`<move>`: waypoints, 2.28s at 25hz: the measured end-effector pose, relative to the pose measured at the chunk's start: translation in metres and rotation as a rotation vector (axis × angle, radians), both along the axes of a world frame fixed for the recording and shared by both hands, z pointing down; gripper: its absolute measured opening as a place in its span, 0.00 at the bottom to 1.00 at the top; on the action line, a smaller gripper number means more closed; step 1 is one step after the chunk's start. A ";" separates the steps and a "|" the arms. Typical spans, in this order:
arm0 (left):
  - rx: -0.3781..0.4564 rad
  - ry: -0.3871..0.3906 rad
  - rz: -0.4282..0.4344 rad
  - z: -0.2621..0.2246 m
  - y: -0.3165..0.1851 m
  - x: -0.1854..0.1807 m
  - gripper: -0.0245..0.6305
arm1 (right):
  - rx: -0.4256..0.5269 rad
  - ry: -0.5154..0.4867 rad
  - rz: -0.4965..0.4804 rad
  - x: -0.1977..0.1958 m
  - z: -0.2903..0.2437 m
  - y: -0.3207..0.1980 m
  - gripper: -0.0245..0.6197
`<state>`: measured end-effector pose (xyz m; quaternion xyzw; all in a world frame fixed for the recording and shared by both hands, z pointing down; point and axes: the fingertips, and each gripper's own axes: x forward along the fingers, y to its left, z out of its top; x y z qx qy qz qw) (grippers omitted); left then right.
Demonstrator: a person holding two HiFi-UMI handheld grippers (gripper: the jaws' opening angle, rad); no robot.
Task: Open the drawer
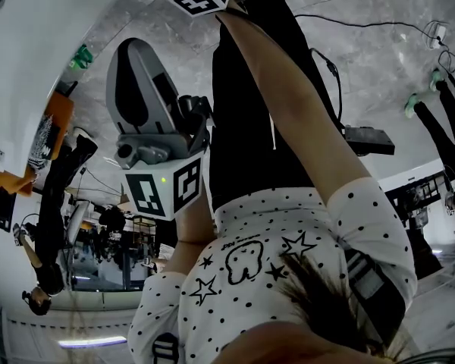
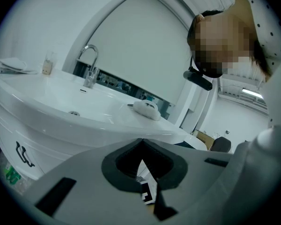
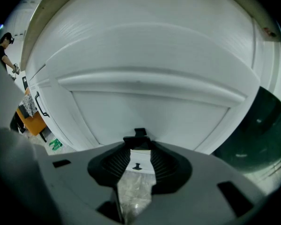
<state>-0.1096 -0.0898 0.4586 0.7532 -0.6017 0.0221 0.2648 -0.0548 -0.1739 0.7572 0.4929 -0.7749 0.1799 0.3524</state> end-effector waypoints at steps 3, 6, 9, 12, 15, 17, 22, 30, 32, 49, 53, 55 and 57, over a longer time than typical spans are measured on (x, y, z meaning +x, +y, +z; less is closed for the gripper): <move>0.006 -0.002 0.000 -0.001 0.000 0.000 0.04 | -0.006 0.004 -0.002 0.001 0.002 0.004 0.26; 0.012 -0.014 -0.011 -0.002 -0.001 -0.002 0.04 | -0.012 0.007 -0.003 0.004 0.002 0.006 0.26; 0.014 -0.019 -0.020 -0.002 -0.004 -0.005 0.04 | -0.017 0.013 -0.007 0.005 0.003 0.009 0.26; 0.013 -0.015 -0.022 -0.001 -0.007 -0.008 0.04 | -0.022 0.017 -0.003 0.004 0.003 0.011 0.26; 0.011 -0.011 -0.023 0.000 -0.011 -0.011 0.04 | -0.029 0.019 -0.005 0.003 0.004 0.011 0.26; 0.011 -0.010 -0.024 0.000 -0.014 -0.013 0.04 | -0.034 0.022 -0.010 0.002 0.005 0.012 0.26; 0.021 -0.012 -0.028 -0.005 -0.016 -0.013 0.04 | -0.037 0.031 -0.019 0.007 0.004 0.021 0.26; 0.018 -0.012 -0.034 -0.002 -0.014 -0.016 0.04 | -0.057 0.038 -0.020 0.017 0.007 0.047 0.26; 0.014 -0.012 -0.036 0.001 -0.013 -0.017 0.04 | -0.064 0.042 -0.024 0.020 0.009 0.053 0.26; 0.006 -0.008 -0.043 0.008 -0.005 -0.018 0.04 | -0.095 0.055 -0.021 0.037 0.017 0.099 0.26; 0.003 -0.010 -0.045 0.009 -0.007 -0.022 0.04 | -0.093 0.055 -0.031 0.033 0.017 0.098 0.26; 0.001 -0.008 -0.044 0.011 -0.008 -0.023 0.04 | -0.094 0.055 -0.027 0.032 0.019 0.097 0.26; -0.001 -0.006 -0.043 0.011 -0.008 -0.022 0.04 | -0.097 0.056 -0.021 0.032 0.019 0.097 0.26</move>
